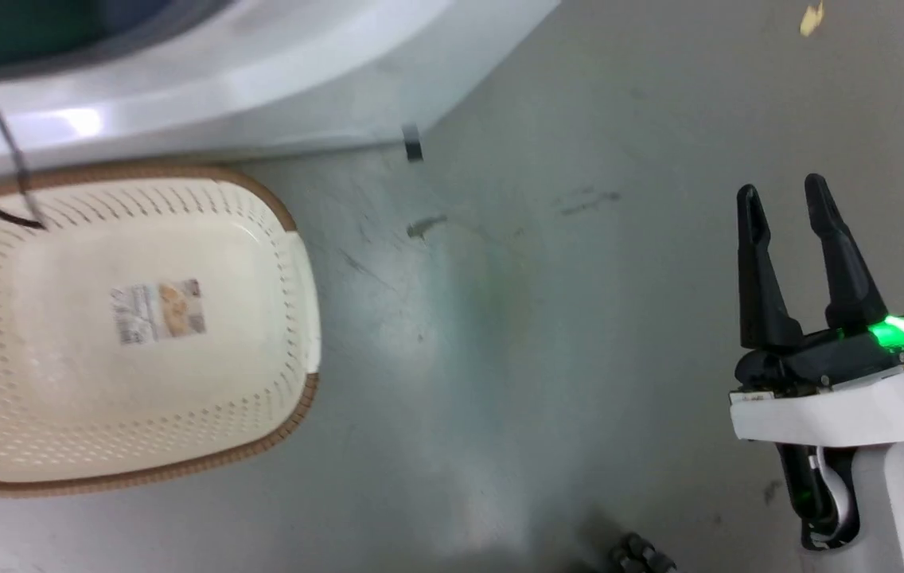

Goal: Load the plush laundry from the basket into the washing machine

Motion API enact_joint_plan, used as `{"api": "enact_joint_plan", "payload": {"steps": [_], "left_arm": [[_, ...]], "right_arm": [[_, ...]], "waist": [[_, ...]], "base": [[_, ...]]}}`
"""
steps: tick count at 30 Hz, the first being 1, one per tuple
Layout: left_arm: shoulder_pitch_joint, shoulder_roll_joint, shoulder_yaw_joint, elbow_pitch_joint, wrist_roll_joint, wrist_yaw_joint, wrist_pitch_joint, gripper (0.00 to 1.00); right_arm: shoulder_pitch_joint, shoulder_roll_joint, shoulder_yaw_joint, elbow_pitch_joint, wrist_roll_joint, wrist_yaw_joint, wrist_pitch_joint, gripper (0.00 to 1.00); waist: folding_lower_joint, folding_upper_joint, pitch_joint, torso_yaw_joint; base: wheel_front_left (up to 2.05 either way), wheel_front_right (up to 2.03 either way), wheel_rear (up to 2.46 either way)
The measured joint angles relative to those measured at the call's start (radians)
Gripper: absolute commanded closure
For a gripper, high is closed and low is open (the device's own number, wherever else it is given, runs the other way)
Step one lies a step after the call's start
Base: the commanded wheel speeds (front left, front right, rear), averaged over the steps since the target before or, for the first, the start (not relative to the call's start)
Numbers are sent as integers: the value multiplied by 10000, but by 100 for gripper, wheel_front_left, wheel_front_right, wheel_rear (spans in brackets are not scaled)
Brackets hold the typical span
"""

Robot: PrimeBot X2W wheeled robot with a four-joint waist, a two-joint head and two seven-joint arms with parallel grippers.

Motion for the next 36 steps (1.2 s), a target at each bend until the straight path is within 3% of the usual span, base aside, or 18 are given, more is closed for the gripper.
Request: {"api": "enact_joint_plan", "payload": {"steps": [4, 9, 13, 24, 29, 36], "left_arm": [[1197, -405, -102, 48, -171, 182, -1335, 0], [3331, -1561, -105, -270, -796, 267, -3392, 0], [4981, -2163, -23, -947, -1168, 587, -4380, 0], [10136, -2813, 443, -4732, -1570, 1753, -4744, 0], [11820, -3452, 911, -5917, -1824, 2011, -4742, 0], [12588, -4065, 1390, -6381, -1526, 1944, -4742, 0]], "right_arm": [[123, 2, -343, 36, -523, 2, 0, 0], [819, 0, -878, 132, -965, 2, 0, 0], [1295, -4, -980, 134, -1714, 0, 0, 0], [2149, -19, -869, 21, -2550, 2, -2, 0], [2654, -19, -656, 52, -2717, 2, 0, 0], [2939, -19, -454, 286, -2784, 2, 0, 0]], "waist": [[0, 0, -797, 217], [-2, 0, -2081, 544], [-4, 0, -3161, 866], [-4, 0, -5383, 1841], [-3, 0, -5949, 2500], [0, 0, -6180, 2980]], "base": [[0, 0, 0], [0, 0, 0], [0, 0, 0], [0, 0, 0], [0, 0, 0], [0, 0, 0]]}}
